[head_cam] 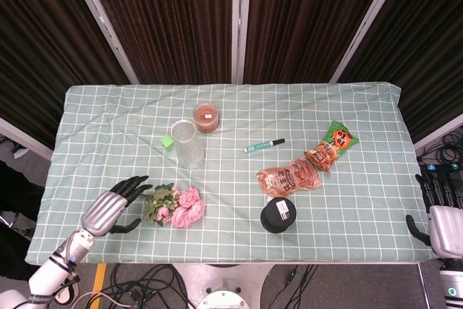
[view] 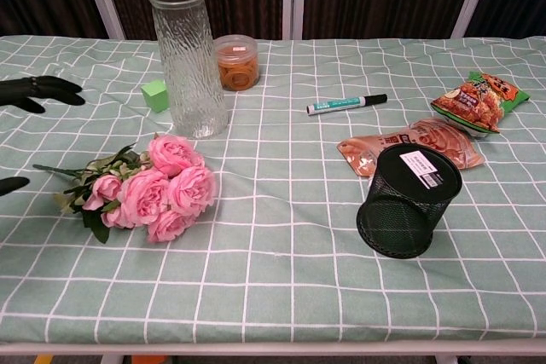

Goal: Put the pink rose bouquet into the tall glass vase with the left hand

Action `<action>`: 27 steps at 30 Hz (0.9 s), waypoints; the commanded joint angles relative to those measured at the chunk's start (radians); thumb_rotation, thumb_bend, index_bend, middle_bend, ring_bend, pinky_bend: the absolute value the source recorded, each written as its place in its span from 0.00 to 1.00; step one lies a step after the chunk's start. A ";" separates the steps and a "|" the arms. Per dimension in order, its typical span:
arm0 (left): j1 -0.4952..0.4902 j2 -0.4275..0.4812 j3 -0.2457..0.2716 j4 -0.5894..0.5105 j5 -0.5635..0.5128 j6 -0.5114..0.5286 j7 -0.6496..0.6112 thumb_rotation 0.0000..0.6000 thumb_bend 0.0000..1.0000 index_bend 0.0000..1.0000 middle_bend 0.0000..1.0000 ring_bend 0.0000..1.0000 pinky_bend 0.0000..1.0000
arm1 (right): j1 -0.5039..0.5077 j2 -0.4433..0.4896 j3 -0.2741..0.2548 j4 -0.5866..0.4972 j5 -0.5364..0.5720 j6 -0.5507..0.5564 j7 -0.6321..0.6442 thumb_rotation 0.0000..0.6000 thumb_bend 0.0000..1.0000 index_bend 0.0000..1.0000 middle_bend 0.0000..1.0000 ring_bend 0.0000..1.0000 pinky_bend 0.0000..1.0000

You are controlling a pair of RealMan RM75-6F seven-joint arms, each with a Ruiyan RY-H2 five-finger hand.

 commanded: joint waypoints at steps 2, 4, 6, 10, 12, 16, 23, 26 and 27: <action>-0.045 -0.026 -0.014 -0.019 -0.045 -0.061 -0.028 1.00 0.33 0.09 0.00 0.01 0.13 | 0.002 0.001 0.000 0.001 0.001 -0.003 0.007 1.00 0.29 0.00 0.00 0.00 0.00; -0.061 -0.037 -0.019 -0.032 -0.063 -0.083 -0.040 1.00 0.33 0.09 0.00 0.01 0.13 | 0.003 0.002 0.000 0.004 0.003 -0.007 0.013 1.00 0.30 0.00 0.00 0.00 0.00; -0.075 -0.047 -0.023 -0.038 -0.074 -0.098 -0.045 1.00 0.33 0.09 0.00 0.01 0.13 | 0.005 0.003 0.001 0.006 0.007 -0.011 0.016 1.00 0.30 0.00 0.00 0.00 0.00; -0.096 -0.070 -0.026 -0.042 -0.086 -0.115 -0.041 1.00 0.33 0.09 0.00 0.01 0.13 | 0.005 0.006 0.002 0.011 0.014 -0.016 0.028 1.00 0.30 0.00 0.00 0.00 0.00; -0.103 -0.081 -0.026 -0.041 -0.090 -0.119 -0.034 1.00 0.33 0.09 0.00 0.01 0.13 | 0.004 0.007 0.002 0.013 0.017 -0.016 0.034 1.00 0.30 0.00 0.00 0.00 0.00; -0.118 -0.111 -0.029 -0.034 -0.100 -0.126 -0.023 1.00 0.33 0.09 0.00 0.01 0.13 | 0.005 0.010 0.002 0.020 0.025 -0.024 0.043 1.00 0.30 0.00 0.00 0.00 0.00; -0.151 -0.140 -0.002 -0.033 -0.065 -0.146 -0.025 1.00 0.33 0.09 0.00 0.01 0.12 | 0.006 0.011 0.001 0.029 0.036 -0.034 0.055 1.00 0.30 0.00 0.00 0.00 0.00; -0.164 -0.152 0.008 -0.026 -0.056 -0.157 -0.013 1.00 0.33 0.09 0.00 0.00 0.12 | 0.005 0.012 0.000 0.032 0.038 -0.035 0.060 1.00 0.31 0.00 0.00 0.00 0.00; -0.169 -0.154 0.009 -0.023 -0.055 -0.160 -0.010 1.00 0.33 0.09 0.00 0.00 0.12 | 0.005 0.012 0.000 0.033 0.038 -0.035 0.062 1.00 0.31 0.00 0.00 0.00 0.00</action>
